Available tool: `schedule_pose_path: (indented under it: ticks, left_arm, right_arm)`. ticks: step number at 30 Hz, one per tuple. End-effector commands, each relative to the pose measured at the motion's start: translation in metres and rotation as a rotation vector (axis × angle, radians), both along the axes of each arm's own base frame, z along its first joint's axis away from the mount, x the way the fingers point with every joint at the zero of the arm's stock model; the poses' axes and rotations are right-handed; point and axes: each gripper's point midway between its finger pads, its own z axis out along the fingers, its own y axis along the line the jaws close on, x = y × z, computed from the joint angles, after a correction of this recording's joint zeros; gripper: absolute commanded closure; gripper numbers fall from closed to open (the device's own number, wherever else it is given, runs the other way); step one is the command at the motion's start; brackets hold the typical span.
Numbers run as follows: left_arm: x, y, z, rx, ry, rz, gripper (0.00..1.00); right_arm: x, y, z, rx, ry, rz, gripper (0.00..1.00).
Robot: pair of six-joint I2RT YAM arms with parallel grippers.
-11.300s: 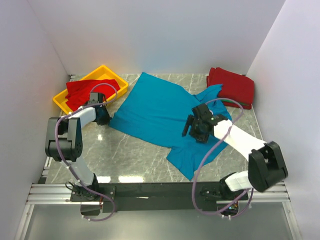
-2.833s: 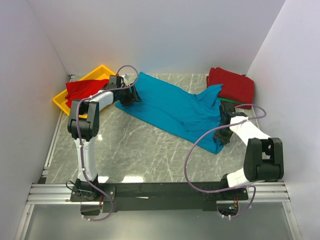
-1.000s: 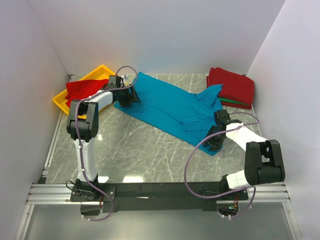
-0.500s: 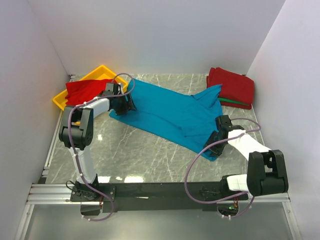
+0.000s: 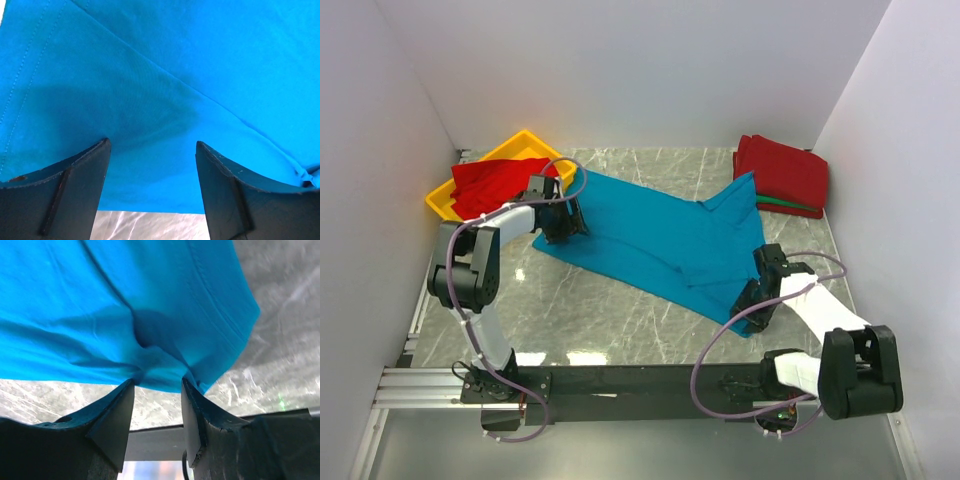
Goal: Fold and stack the t-shirts
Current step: Fold the tshirt
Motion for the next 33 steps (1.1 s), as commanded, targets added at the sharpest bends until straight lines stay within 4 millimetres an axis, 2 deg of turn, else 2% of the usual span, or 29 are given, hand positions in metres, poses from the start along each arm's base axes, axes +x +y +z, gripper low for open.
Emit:
schedule_pose_path:
  ticks: [1, 4, 5, 7, 8, 10, 11, 12, 14, 20, 22, 24, 28, 33]
  left_arm:
    - [-0.043, 0.021, -0.022, 0.102, 0.153, 0.021, 0.24]
    - [-0.036, 0.017, -0.004, 0.087, 0.115, 0.015, 0.23]
    - [-0.034, 0.015, 0.003, 0.080, 0.104, 0.012, 0.23]
    - [-0.026, 0.011, 0.016, 0.073, 0.071, 0.007, 0.23]
    - [-0.023, 0.010, 0.022, 0.069, 0.055, 0.007, 0.23]
    - [-0.017, 0.008, 0.030, 0.063, 0.034, 0.012, 0.23]
    - [-0.016, 0.008, 0.034, 0.060, 0.024, 0.014, 0.22]
    - [-0.014, 0.006, 0.036, 0.056, 0.015, 0.013, 0.23]
    - [-0.011, 0.004, 0.041, 0.048, 0.005, 0.013, 0.22]
    - [-0.006, 0.003, 0.048, 0.042, -0.013, 0.007, 0.22]
    - [-0.004, 0.003, 0.052, 0.046, -0.020, 0.003, 0.22]
    - [0.000, 0.002, 0.057, 0.048, -0.035, -0.004, 0.22]
    - [0.002, 0.003, 0.061, 0.049, -0.044, -0.006, 0.22]
    - [-0.001, 0.000, 0.061, 0.032, -0.037, -0.005, 0.21]
  right_arm:
    - [-0.004, -0.004, 0.011, -0.028, 0.009, -0.007, 0.50]
    - [0.014, -0.006, 0.031, -0.057, -0.053, 0.013, 0.51]
    - [0.026, -0.003, 0.044, -0.064, -0.093, 0.030, 0.51]
    - [0.041, 0.001, 0.059, -0.079, -0.143, 0.051, 0.51]
    - [0.055, 0.008, 0.073, -0.090, -0.187, 0.082, 0.51]
    - [0.067, 0.018, 0.082, -0.092, -0.221, 0.114, 0.51]
    - [0.081, 0.025, 0.088, -0.093, -0.251, 0.132, 0.51]
    - [0.085, 0.036, 0.089, -0.086, -0.260, 0.168, 0.51]
    - [0.100, 0.051, 0.085, -0.073, -0.264, 0.201, 0.51]
    - [0.120, 0.100, 0.060, -0.048, -0.226, 0.337, 0.52]
    - [0.125, 0.115, 0.058, -0.036, -0.225, 0.371, 0.52]
    - [0.128, 0.121, 0.048, -0.046, -0.203, 0.392, 0.52]
    - [0.139, 0.129, 0.043, -0.068, -0.208, 0.420, 0.52]
    - [0.137, 0.126, 0.032, -0.108, -0.152, 0.438, 0.53]
